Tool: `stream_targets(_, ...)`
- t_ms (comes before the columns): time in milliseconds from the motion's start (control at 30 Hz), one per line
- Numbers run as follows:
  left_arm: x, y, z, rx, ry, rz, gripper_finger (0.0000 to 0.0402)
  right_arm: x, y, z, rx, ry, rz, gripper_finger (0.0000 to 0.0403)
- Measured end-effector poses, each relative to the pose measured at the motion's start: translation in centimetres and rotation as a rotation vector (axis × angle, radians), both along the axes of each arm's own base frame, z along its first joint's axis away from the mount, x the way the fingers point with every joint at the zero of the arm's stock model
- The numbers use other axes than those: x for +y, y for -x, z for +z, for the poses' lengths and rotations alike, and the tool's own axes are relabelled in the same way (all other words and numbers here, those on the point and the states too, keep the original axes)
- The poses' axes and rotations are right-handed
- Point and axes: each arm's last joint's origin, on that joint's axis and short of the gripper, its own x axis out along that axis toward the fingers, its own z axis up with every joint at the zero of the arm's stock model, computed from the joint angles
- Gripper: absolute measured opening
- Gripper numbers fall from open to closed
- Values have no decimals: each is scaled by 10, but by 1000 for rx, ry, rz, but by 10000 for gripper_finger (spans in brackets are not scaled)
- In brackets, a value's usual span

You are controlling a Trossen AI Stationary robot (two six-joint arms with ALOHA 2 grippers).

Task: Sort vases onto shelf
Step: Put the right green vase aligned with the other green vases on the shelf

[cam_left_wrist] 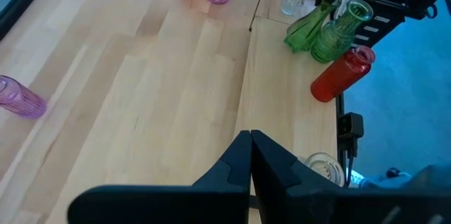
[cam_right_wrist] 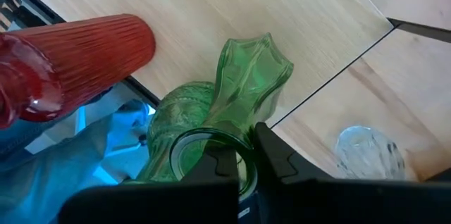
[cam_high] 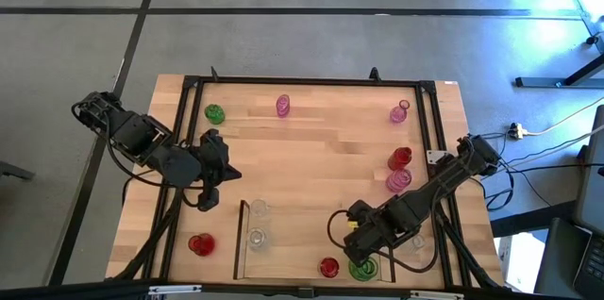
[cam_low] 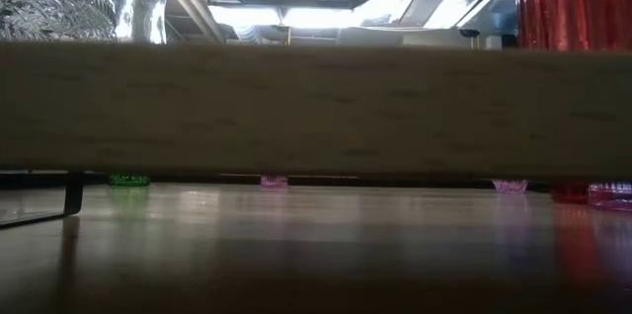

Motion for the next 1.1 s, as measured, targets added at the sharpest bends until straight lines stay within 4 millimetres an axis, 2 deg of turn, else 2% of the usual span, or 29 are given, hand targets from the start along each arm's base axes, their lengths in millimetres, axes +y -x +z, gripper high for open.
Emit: stream_targets(1100,0,0,0,-6,-17,5,0,0,-1,-1,-11,13,-5,0)
